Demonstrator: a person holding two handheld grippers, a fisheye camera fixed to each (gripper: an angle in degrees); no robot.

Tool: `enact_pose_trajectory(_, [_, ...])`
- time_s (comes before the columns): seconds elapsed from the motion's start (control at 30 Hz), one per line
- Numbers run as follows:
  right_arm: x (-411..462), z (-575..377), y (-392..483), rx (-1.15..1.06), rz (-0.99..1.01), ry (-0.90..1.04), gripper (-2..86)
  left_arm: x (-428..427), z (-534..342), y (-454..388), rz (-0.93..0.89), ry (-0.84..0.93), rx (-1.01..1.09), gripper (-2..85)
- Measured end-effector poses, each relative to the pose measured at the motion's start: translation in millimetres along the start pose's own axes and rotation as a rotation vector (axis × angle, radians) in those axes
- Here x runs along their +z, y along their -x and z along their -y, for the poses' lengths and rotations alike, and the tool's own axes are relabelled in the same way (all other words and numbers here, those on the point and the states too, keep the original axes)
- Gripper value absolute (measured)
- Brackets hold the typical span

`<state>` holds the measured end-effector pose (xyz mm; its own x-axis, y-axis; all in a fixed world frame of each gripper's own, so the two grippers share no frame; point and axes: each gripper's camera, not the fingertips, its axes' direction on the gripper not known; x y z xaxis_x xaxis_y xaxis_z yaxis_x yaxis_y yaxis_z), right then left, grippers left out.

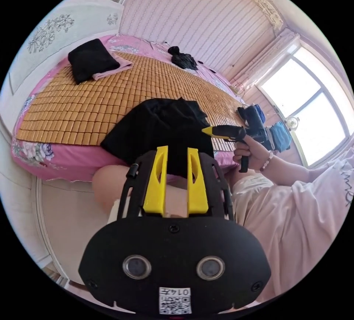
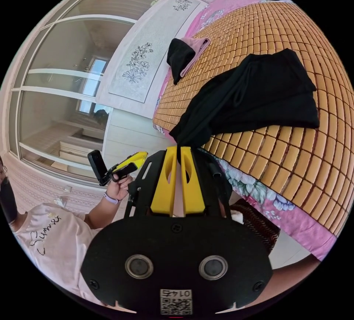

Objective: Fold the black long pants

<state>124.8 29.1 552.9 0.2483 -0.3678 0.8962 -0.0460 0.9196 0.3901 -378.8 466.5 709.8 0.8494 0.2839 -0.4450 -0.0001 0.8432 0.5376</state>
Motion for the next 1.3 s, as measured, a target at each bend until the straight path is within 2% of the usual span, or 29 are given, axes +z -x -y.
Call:
enact_pose_trajectory(0.13, [1,0,40,-0.05,0.012,0.002,0.7,42,17,-56,0.055,0.109,0.18,11.0])
enact_pose_trajectory(0.23, [2,1,66,-0.084,-0.033,0.031,0.5,76,22,-77,0.189,0.247,0.263,4.2])
enact_pose_trajectory(0.27, [2,1,70,-0.085,-0.047,0.038,0.5,81,21,-81,0.229,0.256,0.282,0.4])
enact_pose_trajectory(0.4, [-29,-3,88,-0.049,-0.027,-0.018,0.2,66,21,-83,0.347,0.231,0.3,-0.8])
enact_pose_trajectory(0.57, [-91,-14,103,-0.031,-0.128,-0.126,0.0,17,23,-53,0.398,0.12,0.174,-1.0])
enact_pose_trajectory(0.7, [-175,-18,133,-0.056,-0.31,-0.29,0.0,-13,35,-38,0.438,0.033,0.117,-1.0])
enact_pose_trajectory(0.9, [-296,-20,194,-0.052,-0.627,-0.556,0.0,-49,99,-43,0.496,-0.093,0.169,-1.0])
enact_pose_trajectory(1.03, [-348,-3,218,0.01,-0.82,-0.628,0.0,-65,159,-61,0.588,-0.145,0.264,-1.0])
enact_pose_trajectory(1.17, [-385,-9,236,0.012,-0.815,-0.724,0.0,-103,189,-73,0.641,-0.237,0.305,-1.0])
enact_pose_trajectory(1.23, [-394,-35,245,-0.062,-0.728,-0.781,0.0,-121,184,-69,0.669,-0.283,0.296,-1.0])
enact_pose_trajectory(1.3, [-383,-56,239,-0.11,-0.659,-0.75,0.0,-134,169,-54,0.681,-0.296,0.255,-1.0])
